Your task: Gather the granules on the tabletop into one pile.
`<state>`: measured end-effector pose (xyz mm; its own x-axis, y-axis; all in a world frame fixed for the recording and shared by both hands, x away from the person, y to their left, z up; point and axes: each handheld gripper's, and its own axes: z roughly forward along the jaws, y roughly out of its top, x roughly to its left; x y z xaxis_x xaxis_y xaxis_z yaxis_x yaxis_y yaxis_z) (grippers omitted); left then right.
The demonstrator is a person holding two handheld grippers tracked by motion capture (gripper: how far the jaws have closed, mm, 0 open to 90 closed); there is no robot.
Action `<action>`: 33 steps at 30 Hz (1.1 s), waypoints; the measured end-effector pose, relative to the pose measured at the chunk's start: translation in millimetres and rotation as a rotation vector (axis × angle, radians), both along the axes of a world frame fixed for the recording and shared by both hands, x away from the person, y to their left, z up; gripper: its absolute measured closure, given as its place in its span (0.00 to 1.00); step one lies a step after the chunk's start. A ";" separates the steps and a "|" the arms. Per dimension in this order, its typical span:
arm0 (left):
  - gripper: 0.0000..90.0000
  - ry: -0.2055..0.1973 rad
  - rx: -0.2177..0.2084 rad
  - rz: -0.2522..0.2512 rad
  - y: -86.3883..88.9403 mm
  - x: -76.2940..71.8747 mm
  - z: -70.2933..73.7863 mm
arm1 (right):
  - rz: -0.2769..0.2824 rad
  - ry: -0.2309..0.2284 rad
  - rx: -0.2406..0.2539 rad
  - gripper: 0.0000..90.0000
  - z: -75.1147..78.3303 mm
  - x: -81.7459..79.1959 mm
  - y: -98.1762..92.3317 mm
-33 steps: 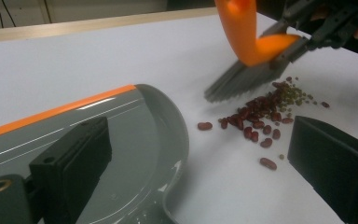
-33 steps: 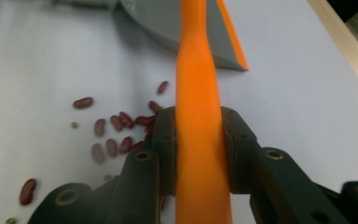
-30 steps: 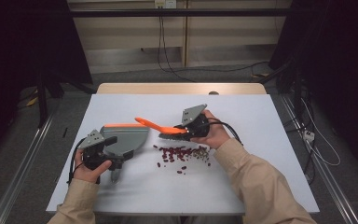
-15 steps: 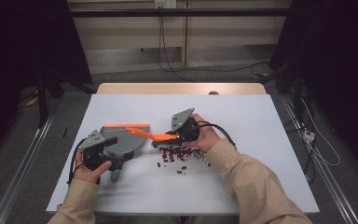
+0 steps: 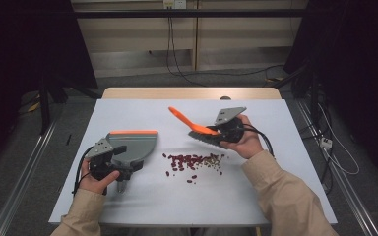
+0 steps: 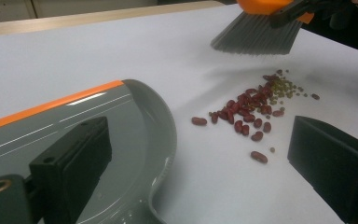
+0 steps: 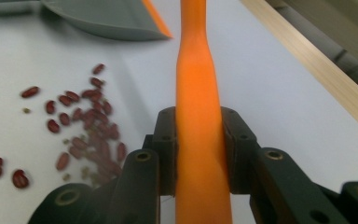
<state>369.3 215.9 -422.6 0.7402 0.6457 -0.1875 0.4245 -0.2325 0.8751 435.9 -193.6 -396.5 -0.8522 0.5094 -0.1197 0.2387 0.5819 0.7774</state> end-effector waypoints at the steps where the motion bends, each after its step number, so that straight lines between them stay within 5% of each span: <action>1: 0.07 -0.002 0.005 -0.005 -0.4 0.1 -0.1 | -0.016 -0.002 -0.002 0.79 -0.7 -0.6 -4.9; 8: 0.07 -0.001 0.017 -0.012 -2.8 0.1 -1.3 | -0.107 0.028 -0.042 0.79 -24.2 -11.8 -28.4; 10: 0.07 -0.002 0.018 -0.009 -2.3 0.0 -1.2 | -0.108 0.029 -0.008 0.79 -27.1 -16.3 -27.7; 33: 0.07 -0.012 0.023 -0.018 -3.1 -2.0 -0.3 | -0.074 0.006 0.026 0.79 -29.6 -39.5 31.4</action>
<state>367.3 212.9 -422.8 0.7537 0.6366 -0.1636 0.4098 -0.2604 0.8742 396.3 -162.3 -426.2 -0.8125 0.5741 -0.1011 0.2848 0.5422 0.7905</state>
